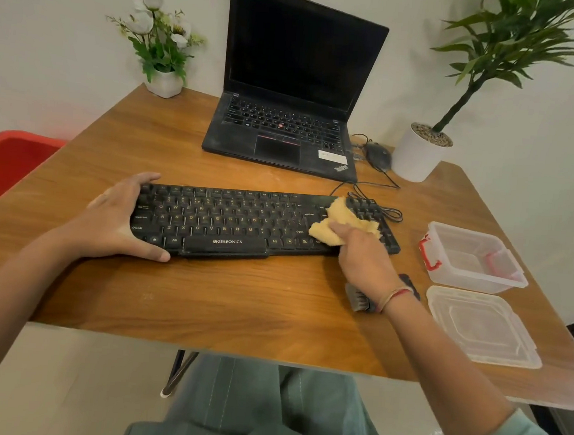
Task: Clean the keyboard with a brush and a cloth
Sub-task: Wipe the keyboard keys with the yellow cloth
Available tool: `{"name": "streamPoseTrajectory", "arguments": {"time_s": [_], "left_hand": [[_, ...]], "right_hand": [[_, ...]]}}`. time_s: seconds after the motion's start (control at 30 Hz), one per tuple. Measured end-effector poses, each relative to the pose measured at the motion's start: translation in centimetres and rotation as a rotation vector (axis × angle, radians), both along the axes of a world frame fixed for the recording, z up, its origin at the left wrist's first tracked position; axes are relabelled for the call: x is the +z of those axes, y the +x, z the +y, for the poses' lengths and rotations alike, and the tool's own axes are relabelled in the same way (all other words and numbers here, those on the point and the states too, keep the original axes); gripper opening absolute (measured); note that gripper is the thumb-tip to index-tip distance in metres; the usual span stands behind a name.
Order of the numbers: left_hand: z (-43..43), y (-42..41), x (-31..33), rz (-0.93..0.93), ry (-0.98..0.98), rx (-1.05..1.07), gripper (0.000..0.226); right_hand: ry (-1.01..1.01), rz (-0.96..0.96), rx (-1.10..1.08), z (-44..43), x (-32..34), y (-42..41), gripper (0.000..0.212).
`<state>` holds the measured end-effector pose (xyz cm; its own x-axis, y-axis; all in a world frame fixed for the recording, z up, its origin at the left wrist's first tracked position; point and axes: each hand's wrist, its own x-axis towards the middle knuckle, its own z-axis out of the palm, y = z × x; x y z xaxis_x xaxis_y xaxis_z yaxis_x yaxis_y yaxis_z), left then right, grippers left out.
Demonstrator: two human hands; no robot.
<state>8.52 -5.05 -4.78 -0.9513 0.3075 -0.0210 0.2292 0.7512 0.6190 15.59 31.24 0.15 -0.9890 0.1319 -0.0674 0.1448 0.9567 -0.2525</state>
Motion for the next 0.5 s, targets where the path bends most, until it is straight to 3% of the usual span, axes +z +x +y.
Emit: {"name": "streamPoseTrajectory", "arguments": {"time_s": [0.13,0.27,0.33,0.5], "left_hand": [[-0.2,0.0,0.2,-0.027,0.01,-0.005,0.126],[0.1,0.0,0.4,-0.019,0.002,0.003,0.126],[0.3,0.2,0.3,-0.013,0.006,0.006,0.125],[0.3,0.3,0.4,-0.022,0.011,0.007,0.125]], "right_hand": [[-0.052,-0.033,0.031,0.8,0.9,0.6,0.054],[0.073,-0.04,-0.04,2.2,2.5,0.1,0.052],[0.031,-0.042,-0.023,0.3,1.9,0.7,0.051],[0.062,0.067,0.005,-2.6,0.5,1.5,0.045]]}}
